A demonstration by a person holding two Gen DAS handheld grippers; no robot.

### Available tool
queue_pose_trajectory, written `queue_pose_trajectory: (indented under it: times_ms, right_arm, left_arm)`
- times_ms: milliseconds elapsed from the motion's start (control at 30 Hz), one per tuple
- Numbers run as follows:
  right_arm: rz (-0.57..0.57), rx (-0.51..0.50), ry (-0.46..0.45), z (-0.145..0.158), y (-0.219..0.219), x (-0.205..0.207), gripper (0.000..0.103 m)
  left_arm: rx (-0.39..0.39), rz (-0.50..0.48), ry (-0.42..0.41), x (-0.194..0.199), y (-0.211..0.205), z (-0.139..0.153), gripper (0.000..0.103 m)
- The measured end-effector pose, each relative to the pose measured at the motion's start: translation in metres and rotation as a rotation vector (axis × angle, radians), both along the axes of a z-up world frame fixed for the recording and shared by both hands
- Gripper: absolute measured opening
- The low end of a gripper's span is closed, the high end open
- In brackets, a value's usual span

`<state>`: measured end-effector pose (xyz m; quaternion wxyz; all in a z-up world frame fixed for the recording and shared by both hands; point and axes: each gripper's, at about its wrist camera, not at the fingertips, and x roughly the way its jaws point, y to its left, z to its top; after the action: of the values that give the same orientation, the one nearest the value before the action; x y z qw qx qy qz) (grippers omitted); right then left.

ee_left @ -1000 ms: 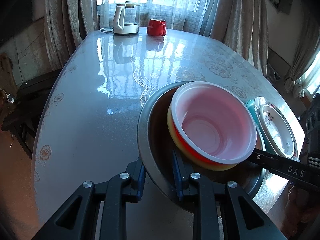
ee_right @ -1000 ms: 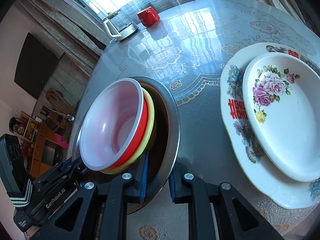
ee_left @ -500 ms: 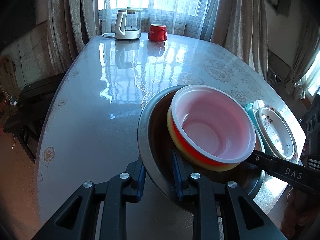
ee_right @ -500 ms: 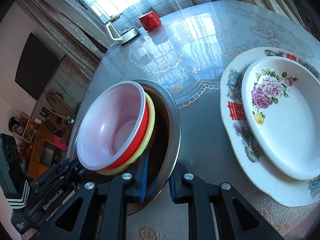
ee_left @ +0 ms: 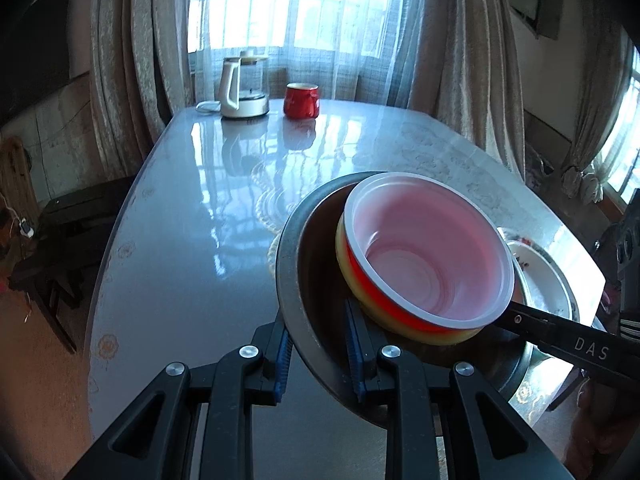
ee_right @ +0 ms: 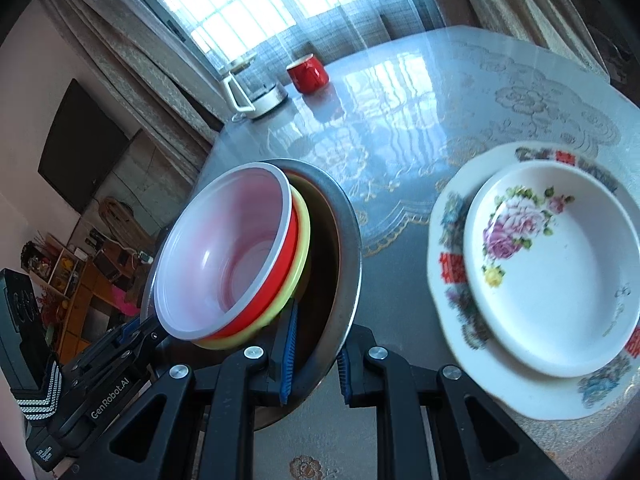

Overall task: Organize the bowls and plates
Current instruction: 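Lift the nested steel bowl with both grippers and lower it onto the plate stack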

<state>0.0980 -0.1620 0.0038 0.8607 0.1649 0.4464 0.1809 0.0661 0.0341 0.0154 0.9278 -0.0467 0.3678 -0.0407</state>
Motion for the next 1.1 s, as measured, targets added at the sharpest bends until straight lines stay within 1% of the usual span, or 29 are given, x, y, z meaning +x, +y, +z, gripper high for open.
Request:
queue_pose_trajectory:
  times_ms: [300,633,900,1100]
  right_arm:
    - [-0.057,0.002,-0.059,0.017,-0.024,-0.003,0.017]
    - [-0.157,0.003,-0.096,0.030,-0.068,-0.014,0.017]
    - [-0.248,-0.006,-0.113,0.037,-0.103,-0.025,0.017]
    - [-0.312,-0.005,-0.111,0.037,-0.125,-0.028,0.017]
  left_arm:
    - [-0.009,-0.058,-0.054,0.010,-0.023,0.014,0.025]
    - [-0.032,-0.151,-0.094,0.023,-0.065,0.027,0.025]
    - [-0.051,-0.226,-0.106,0.029,-0.102,0.030,0.025]
    - [-0.050,-0.283,-0.101,0.036,-0.132,0.028,0.025]
